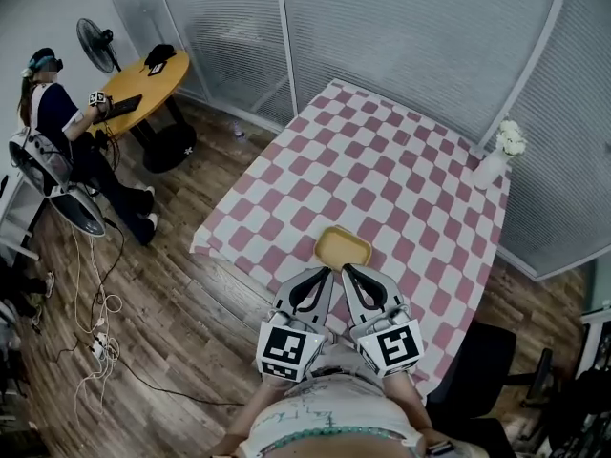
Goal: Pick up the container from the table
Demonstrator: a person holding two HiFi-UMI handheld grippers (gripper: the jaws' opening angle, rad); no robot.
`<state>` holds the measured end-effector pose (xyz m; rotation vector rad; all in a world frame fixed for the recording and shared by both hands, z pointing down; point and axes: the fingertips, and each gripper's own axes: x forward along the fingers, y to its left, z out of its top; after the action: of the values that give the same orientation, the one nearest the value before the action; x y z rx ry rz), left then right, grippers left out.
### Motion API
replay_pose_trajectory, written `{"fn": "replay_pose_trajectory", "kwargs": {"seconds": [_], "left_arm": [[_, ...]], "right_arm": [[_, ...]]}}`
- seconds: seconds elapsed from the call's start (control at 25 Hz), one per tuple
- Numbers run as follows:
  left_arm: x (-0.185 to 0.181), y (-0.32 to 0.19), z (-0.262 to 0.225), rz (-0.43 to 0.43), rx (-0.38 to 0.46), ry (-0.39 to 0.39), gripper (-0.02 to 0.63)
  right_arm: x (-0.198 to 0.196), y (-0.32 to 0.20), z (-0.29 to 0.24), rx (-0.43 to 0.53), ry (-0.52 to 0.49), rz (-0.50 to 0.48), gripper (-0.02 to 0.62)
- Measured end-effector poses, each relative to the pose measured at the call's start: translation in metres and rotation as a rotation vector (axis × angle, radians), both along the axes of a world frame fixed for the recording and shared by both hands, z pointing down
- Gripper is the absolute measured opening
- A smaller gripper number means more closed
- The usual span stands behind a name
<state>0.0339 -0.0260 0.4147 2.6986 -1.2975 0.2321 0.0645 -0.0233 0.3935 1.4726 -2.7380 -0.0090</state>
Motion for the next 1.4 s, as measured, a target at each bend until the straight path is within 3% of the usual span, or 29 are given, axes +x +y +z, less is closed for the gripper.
{"fn": "replay_pose_trajectory", "kwargs": {"seconds": [0.36,0.6,1.4], "left_arm": [[0.027,-0.022,0.001,0.118,-0.004,0.006,0.018],[0.041,-0.053,-0.006,0.267,0.024,0.011,0.018],[0.004,-0.149,-0.005,0.55,0.045,0.015,0.018]], "right_arm": [[0.028,-0.015,0.005,-0.017,-0.011,0.127,-0.006],[0.043,-0.04,0.002,-0.001,-0.004,0.283,-0.006],[0.002,-0.118,0.01,-0.037,0.029,0.566,-0.006]]}}
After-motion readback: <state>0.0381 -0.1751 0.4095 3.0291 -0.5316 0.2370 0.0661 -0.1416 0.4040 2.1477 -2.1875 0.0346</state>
